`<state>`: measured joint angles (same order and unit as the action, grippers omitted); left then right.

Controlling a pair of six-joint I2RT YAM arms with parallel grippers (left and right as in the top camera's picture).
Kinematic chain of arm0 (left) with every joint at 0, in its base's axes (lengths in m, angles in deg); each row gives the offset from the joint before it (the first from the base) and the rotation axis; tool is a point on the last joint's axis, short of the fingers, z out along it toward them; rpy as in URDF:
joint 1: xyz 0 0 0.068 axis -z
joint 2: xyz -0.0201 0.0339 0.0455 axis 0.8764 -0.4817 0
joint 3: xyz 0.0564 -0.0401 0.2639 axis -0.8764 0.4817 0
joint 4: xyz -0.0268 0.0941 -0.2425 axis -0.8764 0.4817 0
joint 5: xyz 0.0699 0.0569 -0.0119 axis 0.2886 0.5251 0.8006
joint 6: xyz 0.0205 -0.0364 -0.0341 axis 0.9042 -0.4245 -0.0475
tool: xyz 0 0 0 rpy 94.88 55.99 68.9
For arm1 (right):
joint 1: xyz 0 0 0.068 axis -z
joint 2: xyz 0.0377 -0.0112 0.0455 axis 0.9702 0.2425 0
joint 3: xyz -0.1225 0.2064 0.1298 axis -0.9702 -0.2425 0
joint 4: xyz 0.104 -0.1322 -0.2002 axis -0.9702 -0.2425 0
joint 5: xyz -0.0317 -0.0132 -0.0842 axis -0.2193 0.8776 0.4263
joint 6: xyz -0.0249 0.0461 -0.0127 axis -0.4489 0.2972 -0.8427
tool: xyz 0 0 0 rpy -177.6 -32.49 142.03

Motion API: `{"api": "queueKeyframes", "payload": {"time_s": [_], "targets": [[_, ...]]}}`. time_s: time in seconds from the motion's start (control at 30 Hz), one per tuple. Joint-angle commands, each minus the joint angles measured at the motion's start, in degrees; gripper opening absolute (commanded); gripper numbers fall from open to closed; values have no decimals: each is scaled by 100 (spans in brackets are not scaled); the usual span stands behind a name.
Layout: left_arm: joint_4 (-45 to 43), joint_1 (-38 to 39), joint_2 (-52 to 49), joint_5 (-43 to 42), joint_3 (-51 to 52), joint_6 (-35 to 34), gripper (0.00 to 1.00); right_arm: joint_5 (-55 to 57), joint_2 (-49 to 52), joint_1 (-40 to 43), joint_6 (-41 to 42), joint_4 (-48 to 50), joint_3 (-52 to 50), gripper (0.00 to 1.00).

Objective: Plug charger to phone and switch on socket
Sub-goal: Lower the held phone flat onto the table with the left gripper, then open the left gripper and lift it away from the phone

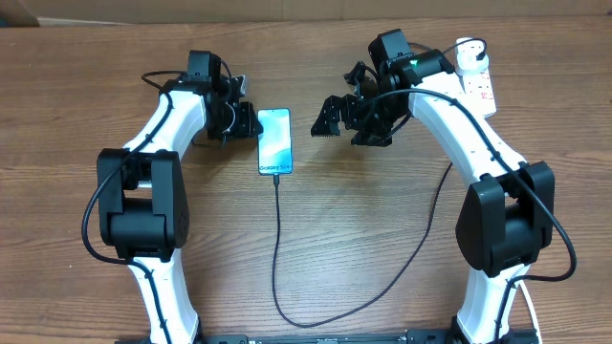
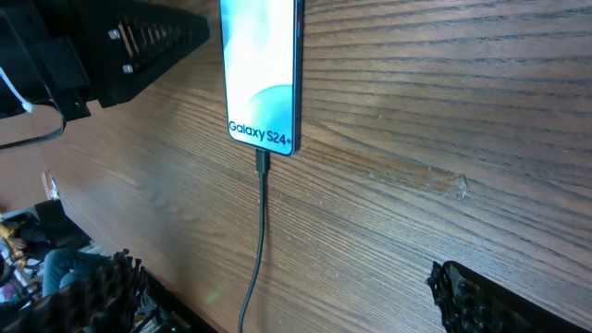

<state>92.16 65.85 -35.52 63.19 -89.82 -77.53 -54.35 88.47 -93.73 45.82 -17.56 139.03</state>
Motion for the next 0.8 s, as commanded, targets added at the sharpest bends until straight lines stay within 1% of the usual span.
{"api": "queueKeyframes", "payload": {"time_s": [0.0,0.17,0.3,0.4,0.47,0.53,0.57,0.63,0.67,0.77], "targets": [[17,-11,-61,192,-122,2,28,0,-225,-11,-48,15,31,100],[11,-11,-61,197,-122,2,27,2,-225,-11,-48,11,31,100],[17,-33,-59,254,-157,2,23,22,-225,-11,-46,13,31,100],[225,-63,-44,280,-319,4,22,109,-225,-11,-46,13,31,100],[463,-90,-11,280,-551,4,18,131,-225,-11,-46,15,31,100],[791,-131,7,306,-887,7,12,131,-225,-11,-46,17,31,100],[964,-153,17,332,-1071,4,8,136,-225,-11,-46,17,31,98],[1403,-203,22,378,-1547,4,4,151,-225,-11,-48,22,31,93],[1731,-247,24,428,-1915,2,4,151,-225,-11,-48,37,31,88],[2330,-295,26,487,-2616,2,4,149,-232,9,-48,79,52,77]]}}
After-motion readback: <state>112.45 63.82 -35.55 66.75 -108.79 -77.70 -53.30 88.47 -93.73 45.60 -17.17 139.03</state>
